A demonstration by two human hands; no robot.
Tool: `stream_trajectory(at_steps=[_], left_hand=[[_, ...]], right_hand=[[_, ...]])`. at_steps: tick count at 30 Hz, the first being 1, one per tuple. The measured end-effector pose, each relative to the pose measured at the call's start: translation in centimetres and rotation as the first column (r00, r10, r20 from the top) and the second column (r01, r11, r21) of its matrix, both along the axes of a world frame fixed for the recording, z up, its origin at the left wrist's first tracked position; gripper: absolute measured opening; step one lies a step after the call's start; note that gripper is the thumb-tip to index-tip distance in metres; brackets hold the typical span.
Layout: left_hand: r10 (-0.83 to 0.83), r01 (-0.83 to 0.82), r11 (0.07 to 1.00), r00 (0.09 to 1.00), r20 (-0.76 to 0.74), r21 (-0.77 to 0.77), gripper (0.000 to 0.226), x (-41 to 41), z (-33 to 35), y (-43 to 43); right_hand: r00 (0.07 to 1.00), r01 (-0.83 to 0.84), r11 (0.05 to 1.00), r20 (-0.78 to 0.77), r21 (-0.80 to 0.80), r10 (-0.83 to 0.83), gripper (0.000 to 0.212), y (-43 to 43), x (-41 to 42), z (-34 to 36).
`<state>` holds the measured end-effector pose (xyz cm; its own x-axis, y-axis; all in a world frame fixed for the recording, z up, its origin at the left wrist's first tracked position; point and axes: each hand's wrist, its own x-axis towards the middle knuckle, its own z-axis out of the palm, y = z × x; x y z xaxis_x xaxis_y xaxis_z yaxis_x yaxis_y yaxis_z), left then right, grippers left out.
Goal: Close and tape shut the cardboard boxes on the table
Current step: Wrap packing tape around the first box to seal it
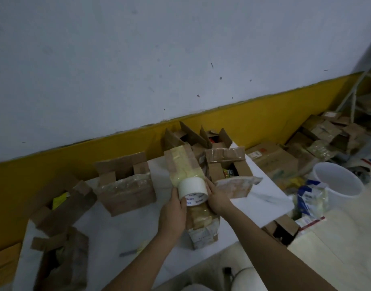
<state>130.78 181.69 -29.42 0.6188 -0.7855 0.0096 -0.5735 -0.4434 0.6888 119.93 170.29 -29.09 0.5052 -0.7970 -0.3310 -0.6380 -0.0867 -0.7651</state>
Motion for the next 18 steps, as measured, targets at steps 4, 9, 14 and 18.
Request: stream_trajectory(at_steps=[4,9,14,18], left_hand=[[-0.065,0.033,0.989,0.971,0.228,0.143,0.038,4.4,0.4,2.6],[-0.084,0.049,0.968,0.987,0.137,0.246,0.026,5.8,-3.1,6.1],[-0.129,0.078,0.956,0.978,0.166,0.283,0.072,4.9,-6.6,4.2],[-0.120,0.024,0.949,0.949,0.293,0.313,0.073,2.8,-7.1,3.6]], right_hand=[[0.992,0.048,0.996,-0.110,-0.072,-0.055,0.053,-1.4,-1.4,-1.0],[0.987,0.048,0.995,-0.147,-0.092,-0.062,0.056,-2.7,-1.9,-2.5],[0.979,0.056,0.975,-0.181,-0.216,-0.096,0.050,-1.7,-2.0,-1.2],[0.946,-0.008,0.905,-0.297,-0.425,-0.131,0.069,0.4,-0.8,0.3]])
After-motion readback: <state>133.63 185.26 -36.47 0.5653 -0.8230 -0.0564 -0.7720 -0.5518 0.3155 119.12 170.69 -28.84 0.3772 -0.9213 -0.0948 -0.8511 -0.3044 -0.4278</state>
